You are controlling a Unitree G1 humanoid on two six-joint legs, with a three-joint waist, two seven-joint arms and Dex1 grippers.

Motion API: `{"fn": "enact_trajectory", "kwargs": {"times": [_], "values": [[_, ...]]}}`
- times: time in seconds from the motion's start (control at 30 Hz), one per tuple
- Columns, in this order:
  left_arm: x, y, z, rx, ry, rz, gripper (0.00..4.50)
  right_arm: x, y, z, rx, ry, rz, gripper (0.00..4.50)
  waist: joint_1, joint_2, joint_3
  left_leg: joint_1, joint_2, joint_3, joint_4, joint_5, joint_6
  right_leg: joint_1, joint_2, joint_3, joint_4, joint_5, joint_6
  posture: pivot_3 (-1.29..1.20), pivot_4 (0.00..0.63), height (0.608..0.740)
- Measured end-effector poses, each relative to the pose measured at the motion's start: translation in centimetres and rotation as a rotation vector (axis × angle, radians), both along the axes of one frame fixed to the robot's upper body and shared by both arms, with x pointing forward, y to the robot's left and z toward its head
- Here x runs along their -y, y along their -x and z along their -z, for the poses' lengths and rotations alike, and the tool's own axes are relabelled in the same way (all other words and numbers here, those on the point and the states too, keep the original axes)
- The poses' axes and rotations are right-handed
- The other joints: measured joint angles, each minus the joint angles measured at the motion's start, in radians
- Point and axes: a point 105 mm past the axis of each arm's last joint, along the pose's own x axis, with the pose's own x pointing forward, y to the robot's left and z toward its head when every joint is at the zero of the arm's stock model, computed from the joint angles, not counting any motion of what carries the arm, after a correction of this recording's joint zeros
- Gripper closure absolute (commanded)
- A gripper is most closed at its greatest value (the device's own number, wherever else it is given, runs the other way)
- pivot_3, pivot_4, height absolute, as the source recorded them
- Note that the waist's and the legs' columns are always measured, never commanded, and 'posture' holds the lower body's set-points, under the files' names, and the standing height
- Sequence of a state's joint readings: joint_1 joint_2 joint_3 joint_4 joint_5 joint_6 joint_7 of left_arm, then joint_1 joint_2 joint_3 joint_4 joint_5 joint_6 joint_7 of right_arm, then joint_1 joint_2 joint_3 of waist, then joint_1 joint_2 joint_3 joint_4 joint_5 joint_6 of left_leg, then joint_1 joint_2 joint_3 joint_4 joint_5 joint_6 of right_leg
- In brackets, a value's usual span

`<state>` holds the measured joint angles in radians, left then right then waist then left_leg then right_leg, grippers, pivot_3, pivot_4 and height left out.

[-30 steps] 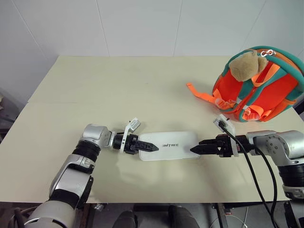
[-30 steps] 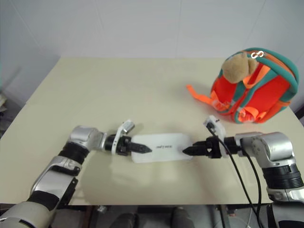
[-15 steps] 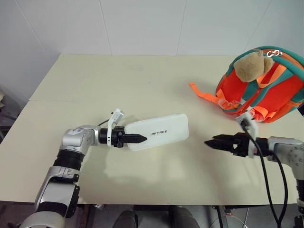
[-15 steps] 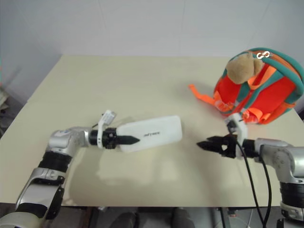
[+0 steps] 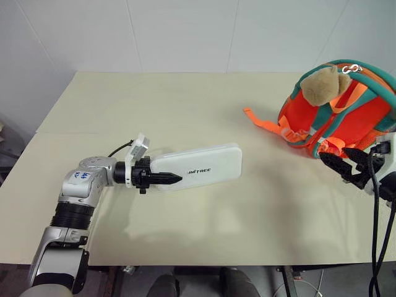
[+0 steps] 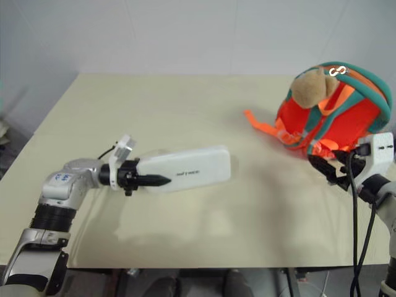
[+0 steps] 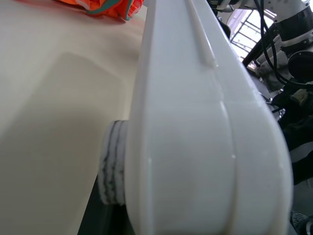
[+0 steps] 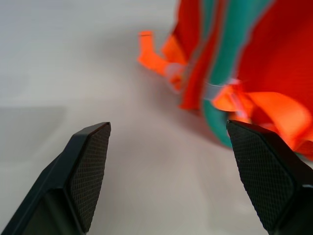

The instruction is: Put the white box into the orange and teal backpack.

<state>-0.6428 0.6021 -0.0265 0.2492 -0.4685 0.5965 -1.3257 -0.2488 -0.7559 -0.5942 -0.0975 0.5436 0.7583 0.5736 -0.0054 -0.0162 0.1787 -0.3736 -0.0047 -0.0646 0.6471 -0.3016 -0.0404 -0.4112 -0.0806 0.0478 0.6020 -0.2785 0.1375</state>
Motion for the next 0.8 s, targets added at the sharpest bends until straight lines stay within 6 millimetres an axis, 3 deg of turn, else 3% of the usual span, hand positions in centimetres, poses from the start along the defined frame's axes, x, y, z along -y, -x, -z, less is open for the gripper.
{"fn": "enact_trajectory", "kwargs": {"times": [0.1, 0.27, 0.6, 0.8], "values": [[-0.1, -0.1, -0.1, 0.019, -0.003, -0.001, 3.25, 1.9, -1.4, -0.6, 0.043, -0.006, 0.094, 0.00, -0.002, 0.000, 0.000, 0.002, 0.000, 0.002, 0.000, 0.000, 0.000, 0.000, 0.001, 0.002, 0.001, 0.000, 0.000, 0.00, 0.150, 0.740], [-0.3, -0.1, -0.1, 0.025, -0.003, -0.009, 3.25, 2.1, -4.1, -0.8, 0.065, -0.034, 0.110, 0.00, -0.006, 0.000, 0.000, 0.002, 0.000, 0.003, -0.001, 0.000, 0.000, 0.000, 0.001, 0.003, 0.001, 0.000, 0.000, 0.00, 0.150, 0.740], [-1.3, 0.7, 0.7, -0.009, -0.011, -0.045, 3.25, 0.2, -8.6, -2.4, 0.124, -0.143, 0.013, 0.00, -0.025, 0.001, 0.001, 0.001, 0.001, 0.006, -0.001, 0.000, 0.002, -0.001, 0.001, 0.006, 0.003, 0.001, 0.001, 0.00, 0.150, 0.740], [-2.0, 1.4, 1.0, -0.037, -0.003, -0.066, 3.25, -1.7, -9.2, -3.6, 0.144, -0.236, -0.090, 0.00, -0.025, 0.002, 0.001, 0.001, 0.001, 0.006, -0.002, 0.000, 0.001, -0.002, 0.001, 0.007, 0.003, 0.001, 0.002, 0.00, 0.150, 0.740]]}}
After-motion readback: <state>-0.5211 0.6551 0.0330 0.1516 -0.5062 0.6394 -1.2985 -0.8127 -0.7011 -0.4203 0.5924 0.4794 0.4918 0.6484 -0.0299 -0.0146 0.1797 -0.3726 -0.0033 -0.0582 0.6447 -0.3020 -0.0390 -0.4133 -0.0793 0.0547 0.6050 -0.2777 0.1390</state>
